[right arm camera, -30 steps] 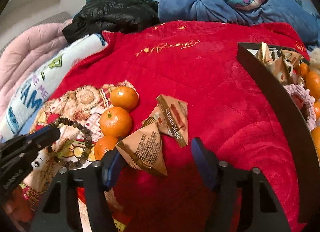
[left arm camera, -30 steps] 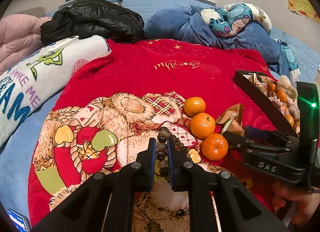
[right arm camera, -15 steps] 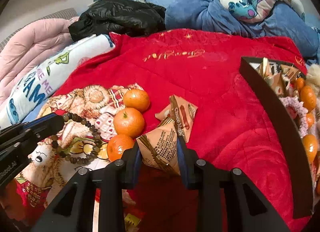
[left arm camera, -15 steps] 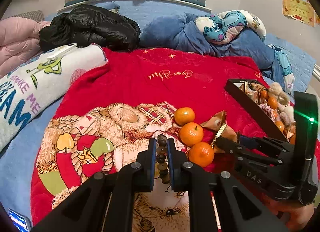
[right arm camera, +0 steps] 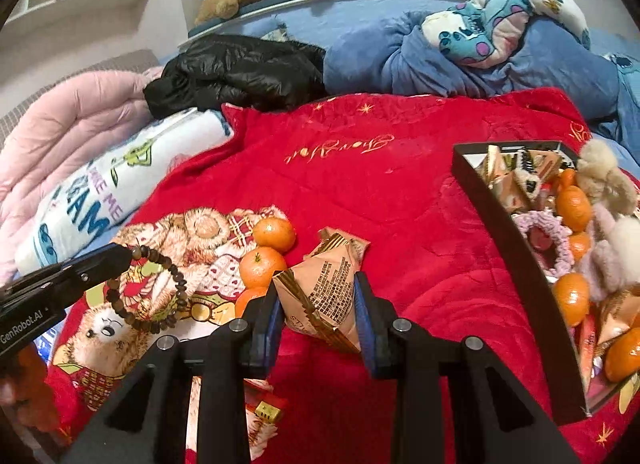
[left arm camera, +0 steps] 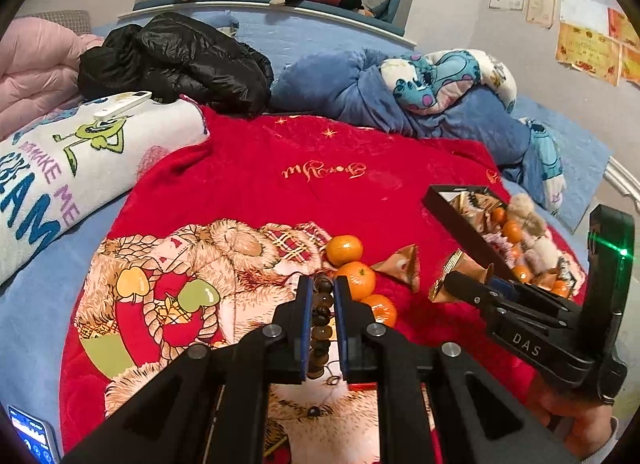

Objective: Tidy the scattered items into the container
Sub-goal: 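Grasp the wooden bead bracelet with the left tool while the right tool grasps a triangular snack packet, then carry the bead bracelet and snack packet over the black box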

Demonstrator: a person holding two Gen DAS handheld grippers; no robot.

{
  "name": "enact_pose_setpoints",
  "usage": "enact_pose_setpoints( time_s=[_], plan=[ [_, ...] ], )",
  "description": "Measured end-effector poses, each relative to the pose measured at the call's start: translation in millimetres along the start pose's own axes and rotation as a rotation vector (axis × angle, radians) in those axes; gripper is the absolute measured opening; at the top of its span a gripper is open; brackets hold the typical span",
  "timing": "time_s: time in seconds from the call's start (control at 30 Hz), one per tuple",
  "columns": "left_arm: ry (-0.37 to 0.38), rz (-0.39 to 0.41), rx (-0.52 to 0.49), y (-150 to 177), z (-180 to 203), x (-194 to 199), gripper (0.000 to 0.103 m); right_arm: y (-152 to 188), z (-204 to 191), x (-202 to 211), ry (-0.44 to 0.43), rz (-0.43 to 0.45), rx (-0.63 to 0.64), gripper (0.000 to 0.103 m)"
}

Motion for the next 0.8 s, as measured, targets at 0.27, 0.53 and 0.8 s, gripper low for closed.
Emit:
enact_pose_setpoints(
  time_s=[0.27, 0.53, 0.8],
  plan=[
    [0.010, 0.012, -0.018, -1.8, 22.0, 7.5, 0.011, -1.4, 14.9, 15.8, 0.012, 0.017, -0.024, 0.031],
    [0.084, 0.038, -0.077, -13.5, 82.1, 9.6, 0.011, 3.1, 34.5, 33.5, 0.030, 0.036, -0.057, 0.031],
    [0.205, 0.025, -0.176, -5.1, 171.3, 3.8, 0.011, 16.9, 78.3, 84.2, 0.108, 0.103, -0.079, 0.031]
  ],
)
Point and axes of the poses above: each gripper's, at about its wrist camera, not at the fingertips, and x roughly against the way its jaws point, z to its right, y to its underside, the point moved 10 cm from there along -x, roughly the way its jaws point, and after that the axes turned 2 degrees about -z, right-handed, at the moved point
